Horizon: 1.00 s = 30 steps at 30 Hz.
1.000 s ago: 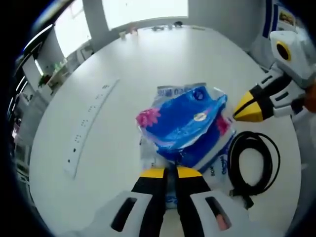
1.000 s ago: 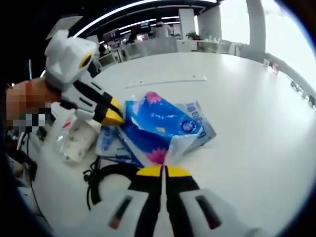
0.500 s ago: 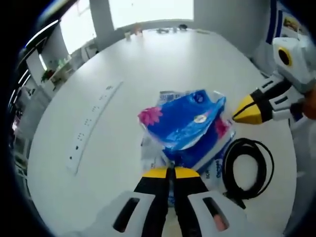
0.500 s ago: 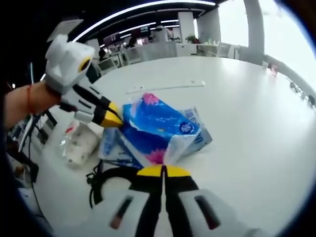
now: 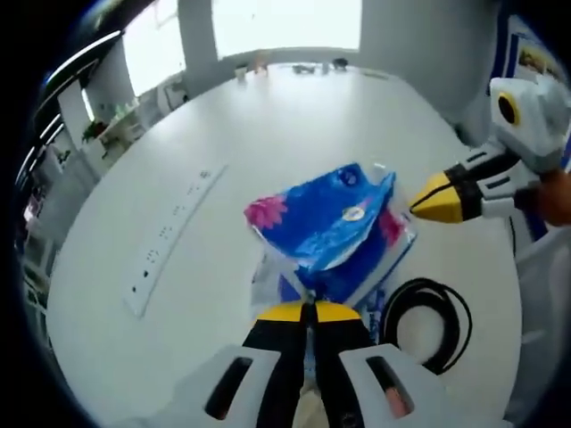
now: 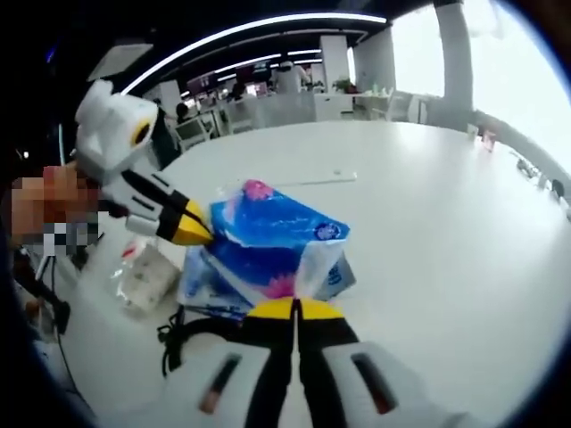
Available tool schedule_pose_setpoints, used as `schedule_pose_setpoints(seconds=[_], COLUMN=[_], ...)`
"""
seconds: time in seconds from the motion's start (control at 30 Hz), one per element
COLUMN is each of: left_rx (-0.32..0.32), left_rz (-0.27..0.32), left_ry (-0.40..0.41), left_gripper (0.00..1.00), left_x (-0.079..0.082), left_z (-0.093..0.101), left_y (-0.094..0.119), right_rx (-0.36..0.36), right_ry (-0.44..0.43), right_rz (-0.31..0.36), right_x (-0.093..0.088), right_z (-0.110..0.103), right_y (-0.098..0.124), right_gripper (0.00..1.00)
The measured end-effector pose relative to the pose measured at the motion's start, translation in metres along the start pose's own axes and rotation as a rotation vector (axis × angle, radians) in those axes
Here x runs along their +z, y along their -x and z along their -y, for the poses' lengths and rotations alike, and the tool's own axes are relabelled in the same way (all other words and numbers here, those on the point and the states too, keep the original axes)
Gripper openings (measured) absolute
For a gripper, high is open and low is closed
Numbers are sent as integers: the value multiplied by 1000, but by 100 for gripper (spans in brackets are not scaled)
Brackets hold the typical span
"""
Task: Arrange the tabletop items into an orderly group along one side of the table until the central work area is clear of visible clutter.
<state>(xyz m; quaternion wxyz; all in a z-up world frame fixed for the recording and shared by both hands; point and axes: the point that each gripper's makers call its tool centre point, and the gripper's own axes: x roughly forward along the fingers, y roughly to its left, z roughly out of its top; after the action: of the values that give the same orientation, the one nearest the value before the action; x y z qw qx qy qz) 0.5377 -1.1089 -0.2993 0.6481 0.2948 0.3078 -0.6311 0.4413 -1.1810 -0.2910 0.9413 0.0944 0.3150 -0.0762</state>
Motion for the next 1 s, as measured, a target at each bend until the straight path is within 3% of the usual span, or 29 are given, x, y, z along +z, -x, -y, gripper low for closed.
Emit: schedule_pose_setpoints(seconds=[0.63, 1.0], left_rx=[9, 1], left_rz=[115, 176], left_ry=[59, 100], left_gripper=[0, 0], left_x=[53, 89], left_z=[29, 48], left_y=[8, -2], right_rx=[-31, -45], right_ry=[39, 68], right_rz=[97, 137], right_x=[43, 66], right_z=[48, 86], right_y=[30, 48], right_gripper=[0, 0])
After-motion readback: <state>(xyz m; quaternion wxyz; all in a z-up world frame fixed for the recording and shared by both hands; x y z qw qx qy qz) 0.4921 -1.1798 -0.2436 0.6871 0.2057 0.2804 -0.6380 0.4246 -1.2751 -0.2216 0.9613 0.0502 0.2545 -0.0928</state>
